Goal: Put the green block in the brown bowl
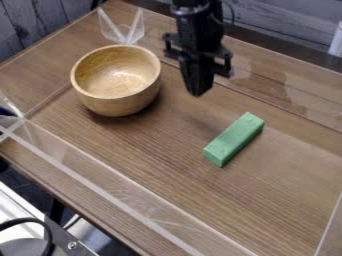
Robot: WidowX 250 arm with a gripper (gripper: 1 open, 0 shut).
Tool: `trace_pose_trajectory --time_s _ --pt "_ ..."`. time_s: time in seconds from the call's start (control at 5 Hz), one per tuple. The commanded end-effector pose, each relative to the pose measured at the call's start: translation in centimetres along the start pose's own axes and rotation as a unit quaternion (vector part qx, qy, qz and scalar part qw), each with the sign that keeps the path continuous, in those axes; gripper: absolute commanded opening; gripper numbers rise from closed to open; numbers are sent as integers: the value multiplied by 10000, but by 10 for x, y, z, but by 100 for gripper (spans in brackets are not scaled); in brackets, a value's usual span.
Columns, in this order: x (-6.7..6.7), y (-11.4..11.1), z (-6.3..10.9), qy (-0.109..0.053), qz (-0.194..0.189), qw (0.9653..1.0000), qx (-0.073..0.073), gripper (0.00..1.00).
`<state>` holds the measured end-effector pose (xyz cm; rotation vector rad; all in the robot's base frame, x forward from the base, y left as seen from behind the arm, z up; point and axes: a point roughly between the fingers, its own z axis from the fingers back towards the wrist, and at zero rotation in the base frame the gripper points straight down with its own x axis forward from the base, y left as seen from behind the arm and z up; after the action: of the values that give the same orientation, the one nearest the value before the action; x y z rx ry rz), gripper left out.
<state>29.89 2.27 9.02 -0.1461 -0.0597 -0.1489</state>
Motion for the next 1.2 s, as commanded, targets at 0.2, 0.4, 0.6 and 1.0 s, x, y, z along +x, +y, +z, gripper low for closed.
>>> trace_pose_trajectory --time_s 0.2,0.4,0.6,1.0 --pt "10 -2 17 -392 94 9987 298 100" --pt "15 -6 12 -304 -45 9993 212 100" --pt "20 -14 7 -239 -204 9994 121 100" --pt "6 -39 -5 -106 -141 9998 -16 100"
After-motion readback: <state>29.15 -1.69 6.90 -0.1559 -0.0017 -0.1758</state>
